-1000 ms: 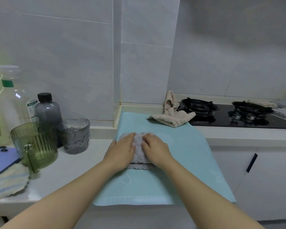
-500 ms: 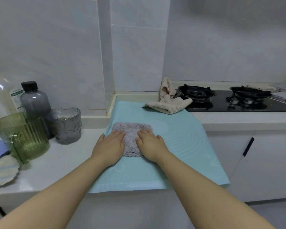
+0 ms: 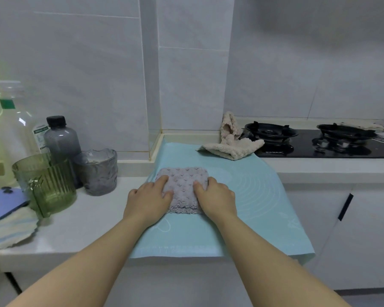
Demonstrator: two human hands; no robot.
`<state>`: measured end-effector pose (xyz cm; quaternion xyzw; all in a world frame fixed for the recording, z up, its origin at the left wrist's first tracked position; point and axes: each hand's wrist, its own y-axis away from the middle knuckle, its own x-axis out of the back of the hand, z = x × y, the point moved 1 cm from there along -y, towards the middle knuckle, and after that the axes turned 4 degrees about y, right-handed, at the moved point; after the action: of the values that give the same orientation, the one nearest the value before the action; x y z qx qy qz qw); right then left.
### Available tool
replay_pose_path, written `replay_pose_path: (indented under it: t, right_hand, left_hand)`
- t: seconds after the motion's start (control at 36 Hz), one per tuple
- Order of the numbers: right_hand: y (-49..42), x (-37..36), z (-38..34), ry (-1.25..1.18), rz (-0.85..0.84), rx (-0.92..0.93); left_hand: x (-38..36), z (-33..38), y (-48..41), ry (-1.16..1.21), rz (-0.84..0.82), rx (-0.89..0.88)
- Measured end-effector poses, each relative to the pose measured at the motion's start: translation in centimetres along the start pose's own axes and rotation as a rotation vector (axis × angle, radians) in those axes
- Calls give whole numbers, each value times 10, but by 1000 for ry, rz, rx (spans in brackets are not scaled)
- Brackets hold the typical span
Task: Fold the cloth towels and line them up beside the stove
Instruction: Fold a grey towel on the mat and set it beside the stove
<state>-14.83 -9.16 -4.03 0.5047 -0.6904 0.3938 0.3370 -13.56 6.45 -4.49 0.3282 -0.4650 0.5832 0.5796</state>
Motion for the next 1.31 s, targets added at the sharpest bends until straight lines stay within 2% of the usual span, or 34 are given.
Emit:
replay_pose_path:
  t: [0.19, 0.47, 0.67, 0.92, 1.03, 1.31]
  right_hand:
    - [-2, -3, 6, -140, 3, -4]
    - [-1, -1, 3, -52, 45, -3]
    - [-7, -5, 6, -42, 33, -19]
    - [-9, -4, 4, -20, 39, -49]
    - [-9, -3, 2, -21, -7, -85]
    - [-1, 13, -8, -36, -152, -187]
  left_hand:
    - [3, -1, 1, 70, 111, 48]
    - [-3, 0, -5, -72, 103, 47]
    - [-3, -7, -10, -12, 148, 207]
    - [2, -6, -12, 53, 53, 293]
    - [9, -2, -12, 27, -25, 321]
    - [35, 6, -23, 9, -339, 409]
